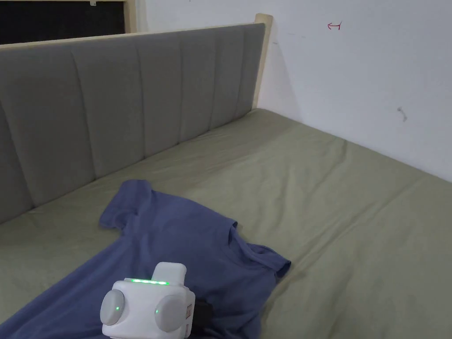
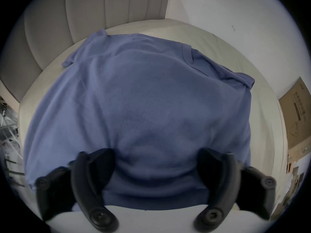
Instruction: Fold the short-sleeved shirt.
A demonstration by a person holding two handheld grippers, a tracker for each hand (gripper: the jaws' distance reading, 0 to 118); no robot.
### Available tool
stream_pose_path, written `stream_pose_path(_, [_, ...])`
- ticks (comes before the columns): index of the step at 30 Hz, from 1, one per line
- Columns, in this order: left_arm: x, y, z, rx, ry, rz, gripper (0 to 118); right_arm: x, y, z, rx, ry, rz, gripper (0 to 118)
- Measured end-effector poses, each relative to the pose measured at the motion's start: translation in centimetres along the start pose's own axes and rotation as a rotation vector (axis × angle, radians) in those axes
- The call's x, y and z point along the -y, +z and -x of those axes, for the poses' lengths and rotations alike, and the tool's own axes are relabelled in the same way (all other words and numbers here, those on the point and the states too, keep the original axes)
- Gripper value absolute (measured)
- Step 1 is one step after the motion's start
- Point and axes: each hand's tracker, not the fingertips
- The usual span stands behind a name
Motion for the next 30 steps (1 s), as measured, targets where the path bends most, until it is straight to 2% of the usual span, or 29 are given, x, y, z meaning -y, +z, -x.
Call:
stream_pose_path(1, [-0.1, 1.0, 0.1, 0.010, 0.035, -0.034, 18, 0.4, 0.1, -0.3, -0.002, -0.010, 0.010, 0])
stream_pose_path(2, [0.2, 2.6, 0.6, 0.039, 0.084, -0.074, 6, 0.8, 0.1, -0.5, -0.007, -0.024, 0.023, 0])
stream_pose_path(4, [0.4, 2.7, 1.0, 0.036, 0.105, -0.089, 6, 1.5, 0.0, -1.0, -0.006, -0.046, 0.049, 0])
stream_pose_path(6, [0.2, -0.5, 1.4, 0.029, 0.061, 0.011, 6, 2.2, 0.0, -1.4, 0.012, -0.069, 0.083, 0])
stream_pose_path(8, [0.3, -2.3, 2.1, 0.036, 0.071, 0.001, 8, 2.7, 0.4, -2.0, 0.032, -0.089, 0.091, 0])
stream_pose_path(9, [0.2, -2.1, 2.5, 0.045, 0.122, -0.036, 11, 3.0, 0.8, -2.3, 0.040, -0.097, 0.089, 0])
stream_pose_path(12, [3.5, 0.3, 1.8, 0.092, 0.229, -0.188, 9, 3.4, 1.8, -3.2, 0.068, -0.117, 0.086, 0])
stream_pose_path(14, [3.0, -0.2, 3.6, 0.166, 0.297, -0.149, 7, 3.6, 2.4, -3.6, 0.083, -0.125, 0.087, 0])
stream_pose_path(16, [2.2, 0.1, 5.1, 0.238, 0.497, -0.107, 7, 3.7, 3.1, -4.1, 0.100, -0.127, 0.086, 0])
stream_pose_path(17, [2.1, 0.6, 5.6, 0.277, 0.548, -0.116, 7, 3.8, 3.5, -4.3, 0.106, -0.130, 0.086, 0])
stream_pose_path(18, [1.8, 1.1, 5.6, 0.307, 0.554, -0.168, 7, 3.9, 3.9, -4.6, 0.112, -0.134, 0.085, 0])
stream_pose_path(21, [0.9, 3.7, 4.1, 0.359, 0.358, -0.259, 7, 4.2, 5.0, -5.6, 0.147, -0.152, 0.083, 0])
stream_pose_path(25, [-0.4, 6.0, 3.1, 0.624, 0.538, -0.262, 7, 4.5, 6.4, -7.0, 0.200, -0.184, 0.074, 0])
stream_pose_path(28, [-1.5, 8.3, 1.7, 0.696, 0.486, -0.318, 7, 4.6, 8.1, -8.1, 0.225, -0.214, 0.047, 0])
stream_pose_path(30, [-2.5, 9.9, 0.2, 0.796, 0.457, -0.332, 7, 4.4, 9.4, -8.3, 0.248, -0.224, 0.027, 0])
